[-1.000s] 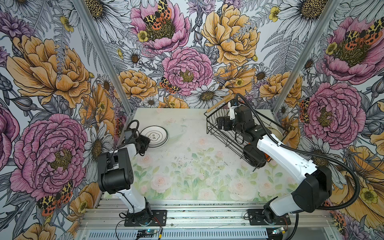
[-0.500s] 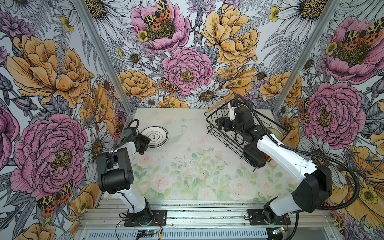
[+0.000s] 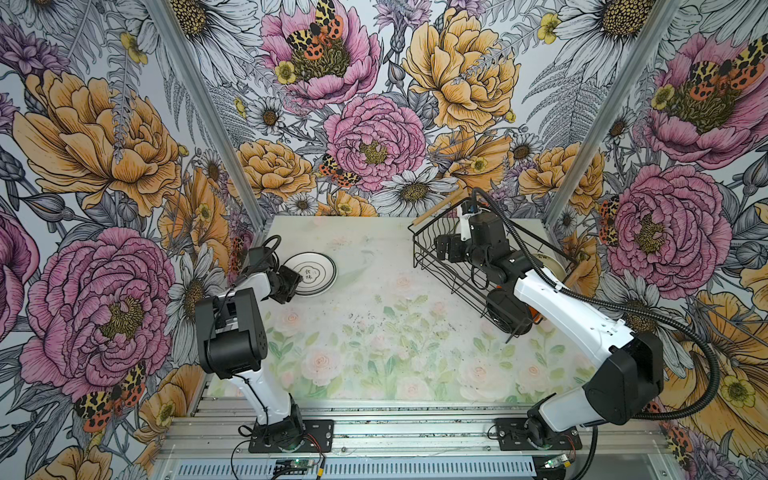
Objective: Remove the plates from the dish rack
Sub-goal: 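Open and lift the left gripper off the stack while the right reaches into the rack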
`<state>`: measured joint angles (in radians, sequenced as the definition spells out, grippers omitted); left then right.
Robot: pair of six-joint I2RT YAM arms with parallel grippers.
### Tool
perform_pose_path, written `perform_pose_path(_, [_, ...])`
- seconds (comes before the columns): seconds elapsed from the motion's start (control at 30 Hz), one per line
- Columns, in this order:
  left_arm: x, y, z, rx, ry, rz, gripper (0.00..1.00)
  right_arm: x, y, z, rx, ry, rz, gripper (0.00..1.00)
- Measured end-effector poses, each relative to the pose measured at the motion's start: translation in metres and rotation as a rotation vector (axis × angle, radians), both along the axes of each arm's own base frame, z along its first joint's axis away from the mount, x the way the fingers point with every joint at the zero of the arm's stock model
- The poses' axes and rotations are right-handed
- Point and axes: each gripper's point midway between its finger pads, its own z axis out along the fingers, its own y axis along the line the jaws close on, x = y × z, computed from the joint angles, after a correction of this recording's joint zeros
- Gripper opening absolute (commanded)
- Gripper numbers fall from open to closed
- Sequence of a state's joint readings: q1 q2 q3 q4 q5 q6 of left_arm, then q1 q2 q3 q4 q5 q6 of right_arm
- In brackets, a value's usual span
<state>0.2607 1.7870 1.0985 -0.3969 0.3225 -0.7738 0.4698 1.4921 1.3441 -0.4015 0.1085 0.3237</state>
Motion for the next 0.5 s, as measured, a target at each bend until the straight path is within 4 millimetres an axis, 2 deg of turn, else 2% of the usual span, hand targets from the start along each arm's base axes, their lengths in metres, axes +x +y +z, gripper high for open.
perform_pose_path(0.17, [-0.002,-0.002,0.006,0.03,0.027,-0.042,0.73,0.0,-0.001,0.0,0.001,0.001,-0.001,1.0])
perform_pose_path(0.43, [-0.019,0.001,-0.002,0.067,0.119,-0.061,0.75,0.001,-0.001,0.0,0.004,0.003,0.003,1.0])
perform_pose_path(0.5, [-0.021,0.002,-0.002,0.078,0.131,-0.065,0.89,0.001,-0.001,0.0,0.003,0.002,0.005,0.99])
